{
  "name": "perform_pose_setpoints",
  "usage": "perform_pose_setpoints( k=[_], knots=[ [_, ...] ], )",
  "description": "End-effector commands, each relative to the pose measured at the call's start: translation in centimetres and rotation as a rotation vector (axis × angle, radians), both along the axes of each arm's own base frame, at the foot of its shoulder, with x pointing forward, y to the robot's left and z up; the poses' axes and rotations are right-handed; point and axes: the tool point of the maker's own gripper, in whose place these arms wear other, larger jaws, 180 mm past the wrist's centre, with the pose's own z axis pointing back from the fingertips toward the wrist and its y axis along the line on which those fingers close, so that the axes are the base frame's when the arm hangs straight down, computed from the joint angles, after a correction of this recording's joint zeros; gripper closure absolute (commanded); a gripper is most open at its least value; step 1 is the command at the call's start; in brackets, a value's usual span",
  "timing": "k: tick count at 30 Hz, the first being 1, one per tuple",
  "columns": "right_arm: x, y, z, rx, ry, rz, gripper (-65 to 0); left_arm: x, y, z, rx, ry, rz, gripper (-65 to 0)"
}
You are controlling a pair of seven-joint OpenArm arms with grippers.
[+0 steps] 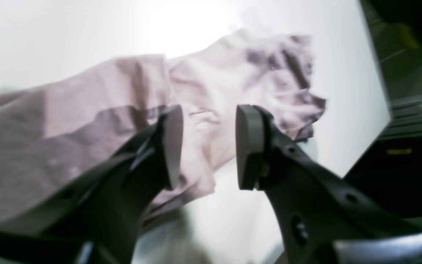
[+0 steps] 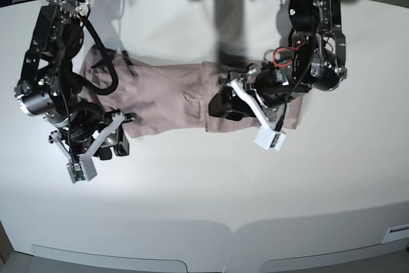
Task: Fold the T-shirt properly
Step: 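Lift the strip end and fold it toward the right gripper, then move both grippers to the ends of the shortened pink bundle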
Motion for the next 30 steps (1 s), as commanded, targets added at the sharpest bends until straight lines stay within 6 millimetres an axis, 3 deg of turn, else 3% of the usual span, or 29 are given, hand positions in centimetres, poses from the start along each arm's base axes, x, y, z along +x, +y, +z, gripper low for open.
perform_pose_setpoints(
  k=[1, 5, 9, 14, 19, 22, 27, 30],
  knots=[
    [0.7, 0.1, 1.6, 0.001, -0.056, 0.01, -22.5, 1.0, -0.4, 2.0, -0.046, -0.067, 0.011, -23.7],
    [0.6, 0.0, 1.4, -0.004, -0.043, 0.01, -22.5, 1.3, -0.3, 2.3, -0.055, -0.082, 0.022, -23.7],
    [0.5, -0.8, 1.1, -0.046, -0.032, -0.015, -22.5, 1.8, 1.4, 0.6, 0.101, -0.098, 0.048, -23.6],
    [0.2, -6.2, 1.2, -0.064, -0.011, -0.234, -22.5, 3.3, 5.2, -1.2, 0.378, -0.168, 0.12, -23.6],
    [-2.0, -11.0, 1.5, -0.02, 0.017, -0.348, -22.5, 4.5, 7.0, -0.6, 0.471, -0.238, 0.155, -23.6],
    [-4.1, -13.4, 0.7, -0.04, 0.066, -0.379, -25.3, 6.0, 8.4, 1.7, 0.516, -0.307, 0.192, -23.7],
    [-7.0, -14.2, -1.5, -0.072, 0.154, -0.347, -44.0, 7.9, 9.5, 8.0, 0.529, -0.472, 0.235, -25.0],
    [-7.6, -14.3, -2.3, -0.073, 0.172, -0.351, -44.8, 7.6, 8.9, 11.0, 0.475, -0.535, 0.239, -26.9]
  ],
)
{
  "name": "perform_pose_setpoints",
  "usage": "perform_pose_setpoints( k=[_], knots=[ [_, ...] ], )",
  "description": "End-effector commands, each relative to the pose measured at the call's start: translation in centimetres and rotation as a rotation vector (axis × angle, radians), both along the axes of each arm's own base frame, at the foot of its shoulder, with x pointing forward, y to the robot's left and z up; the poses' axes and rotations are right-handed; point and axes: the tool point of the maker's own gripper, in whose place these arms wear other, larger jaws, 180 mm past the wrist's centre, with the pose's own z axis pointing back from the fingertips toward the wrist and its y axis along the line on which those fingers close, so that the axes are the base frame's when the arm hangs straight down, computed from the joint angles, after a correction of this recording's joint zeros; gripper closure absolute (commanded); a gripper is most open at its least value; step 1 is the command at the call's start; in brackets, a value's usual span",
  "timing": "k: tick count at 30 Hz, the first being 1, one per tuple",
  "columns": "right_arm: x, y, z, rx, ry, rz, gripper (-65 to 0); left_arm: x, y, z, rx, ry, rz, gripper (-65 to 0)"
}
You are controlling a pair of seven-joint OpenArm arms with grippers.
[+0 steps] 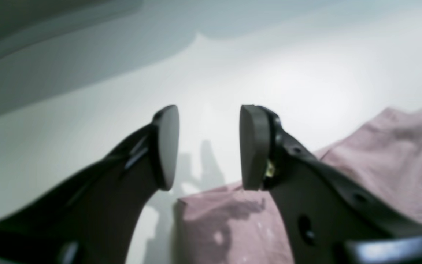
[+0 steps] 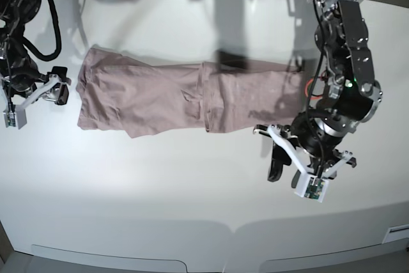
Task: Fold the T-shirt properly
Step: 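Move both grippers to the ends of the shortened pink bundle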
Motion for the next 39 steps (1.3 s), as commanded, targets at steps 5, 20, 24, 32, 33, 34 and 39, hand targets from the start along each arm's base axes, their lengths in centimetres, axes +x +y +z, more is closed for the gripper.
perform_pose_setpoints(
  k=[5, 20, 24, 32, 33, 34, 39],
  knots=[
    [1.0, -1.4, -0.3, 0.038, -0.044, -0.065, -44.8, 0.1, -0.3, 3.5, -0.031, -0.109, -0.011, -26.9],
    [1.9, 1.4, -8.7, 0.457, 0.145, -0.027, -44.8, 0.1, -0.3, 3.4, -0.028, -0.102, -0.01, -26.9],
    [1.7, 2.5, -9.0, 0.529, 0.146, -0.003, -44.8, 0.0, -0.3, 3.2, -0.025, -0.092, -0.01, -26.9],
    [1.7, 4.5, -7.8, 0.635, 0.129, 0.072, -44.8, -3.2, -1.9, -0.7, -0.123, 0.061, -0.071, -26.9],
    [1.8, 4.6, -7.7, 0.641, 0.125, 0.074, -44.7, -3.4, -1.9, -1.0, -0.123, 0.071, -0.07, -26.9],
    [1.9, 4.6, -7.6, 0.648, 0.118, 0.075, -44.7, -3.7, -1.9, -1.3, -0.122, 0.081, -0.07, -26.9],
    [2.4, 4.9, -7.0, 0.671, 0.092, 0.083, -44.5, -4.0, -1.9, -1.9, -0.115, 0.106, -0.07, -26.9]
  ],
)
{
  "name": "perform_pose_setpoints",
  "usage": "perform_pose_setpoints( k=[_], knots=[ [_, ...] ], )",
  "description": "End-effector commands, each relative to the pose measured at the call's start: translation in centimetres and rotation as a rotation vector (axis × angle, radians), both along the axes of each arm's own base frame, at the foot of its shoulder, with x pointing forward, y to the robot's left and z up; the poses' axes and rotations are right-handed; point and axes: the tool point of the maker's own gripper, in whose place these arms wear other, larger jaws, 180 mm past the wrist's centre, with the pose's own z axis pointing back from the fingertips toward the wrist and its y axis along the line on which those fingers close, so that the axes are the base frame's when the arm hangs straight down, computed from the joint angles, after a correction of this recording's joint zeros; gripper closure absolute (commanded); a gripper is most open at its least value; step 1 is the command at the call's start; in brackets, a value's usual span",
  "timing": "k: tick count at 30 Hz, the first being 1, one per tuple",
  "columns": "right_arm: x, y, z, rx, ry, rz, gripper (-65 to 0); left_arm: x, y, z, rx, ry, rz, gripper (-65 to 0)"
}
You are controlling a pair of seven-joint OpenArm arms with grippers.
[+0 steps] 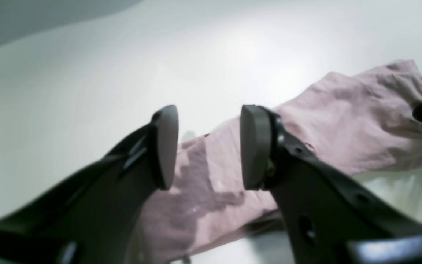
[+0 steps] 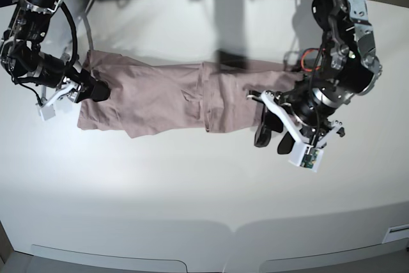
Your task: Fold the T-shirt properly
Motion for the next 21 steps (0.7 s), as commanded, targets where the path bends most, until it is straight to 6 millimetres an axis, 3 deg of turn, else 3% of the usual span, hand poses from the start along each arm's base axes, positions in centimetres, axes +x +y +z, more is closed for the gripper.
perform_pose_setpoints(
  k=[1, 6, 9, 13, 16, 21],
  knots=[
    [1.3, -0.5, 1.5, -0.006, -0.058, 0.0, -44.5, 0.5, -0.2, 1.5, -0.023, -0.051, -0.001, -26.9],
    [1.4, -0.5, 1.6, -0.005, -0.066, -0.005, -41.9, 0.5, -0.1, 1.4, -0.019, -0.05, 0.001, -26.9],
    [1.4, -0.5, 1.6, -0.004, -0.065, -0.005, -30.9, -0.1, -0.2, 0.5, -0.007, 0.005, -0.012, -26.9],
    [1.4, -0.5, 1.6, -0.004, -0.067, -0.005, -20.4, -2.6, -1.6, -1.4, -0.103, 0.084, -0.051, -26.9],
    [1.7, -0.7, 1.8, -0.003, -0.083, -0.017, -1.8, -3.9, -1.8, -2.5, -0.147, 0.097, -0.036, -26.9],
    [2.2, -0.6, 2.3, 0.012, -0.111, -0.031, 0.0, -4.4, -1.8, -2.7, -0.16, 0.091, -0.025, -26.9]
  ],
)
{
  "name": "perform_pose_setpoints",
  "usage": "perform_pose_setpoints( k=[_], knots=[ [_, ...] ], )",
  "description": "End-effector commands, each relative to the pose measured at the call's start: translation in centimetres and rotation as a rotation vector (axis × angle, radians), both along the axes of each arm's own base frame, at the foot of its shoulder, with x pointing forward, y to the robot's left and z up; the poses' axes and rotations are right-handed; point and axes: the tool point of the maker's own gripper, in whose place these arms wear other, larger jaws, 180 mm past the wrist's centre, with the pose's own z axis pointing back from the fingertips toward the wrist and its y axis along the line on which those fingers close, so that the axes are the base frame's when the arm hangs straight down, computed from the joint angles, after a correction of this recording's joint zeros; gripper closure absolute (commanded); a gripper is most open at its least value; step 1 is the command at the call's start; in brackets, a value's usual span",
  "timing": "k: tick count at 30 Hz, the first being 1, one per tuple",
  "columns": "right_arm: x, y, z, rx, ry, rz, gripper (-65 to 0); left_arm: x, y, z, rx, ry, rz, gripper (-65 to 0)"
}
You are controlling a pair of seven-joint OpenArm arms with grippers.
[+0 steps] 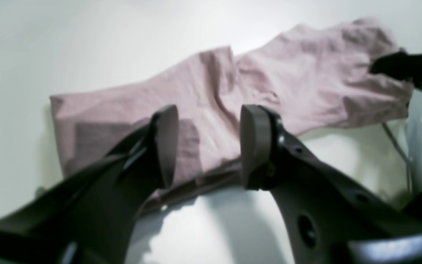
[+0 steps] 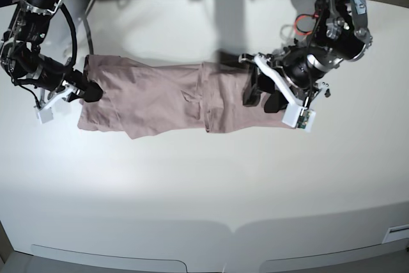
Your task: Fold the T-shirt properly
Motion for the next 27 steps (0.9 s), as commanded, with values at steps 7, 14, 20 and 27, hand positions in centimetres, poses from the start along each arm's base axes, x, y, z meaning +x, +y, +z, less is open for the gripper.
perform_pose_setpoints(
  k=[7, 14, 20, 27],
  knots=[
    [1.4, -0.4, 1.9, 0.012, -0.074, -0.005, 0.0, 1.4, -0.8, 0.2, -0.019, -0.07, 0.005, -26.8],
    [1.4, -0.4, 1.9, 0.011, -0.073, -0.002, 0.0, 1.5, -5.6, -6.8, 0.202, -0.006, -0.185, -24.9],
    [2.1, -0.1, 2.8, 0.021, -0.093, 0.014, 0.0, 0.8, -5.3, -12.5, 0.343, 0.105, -0.187, -24.9],
    [5.5, 2.1, 9.2, 0.084, -0.252, 0.129, 0.0, 0.2, -5.5, -14.1, 0.313, 0.159, -0.183, -24.9]
  ],
)
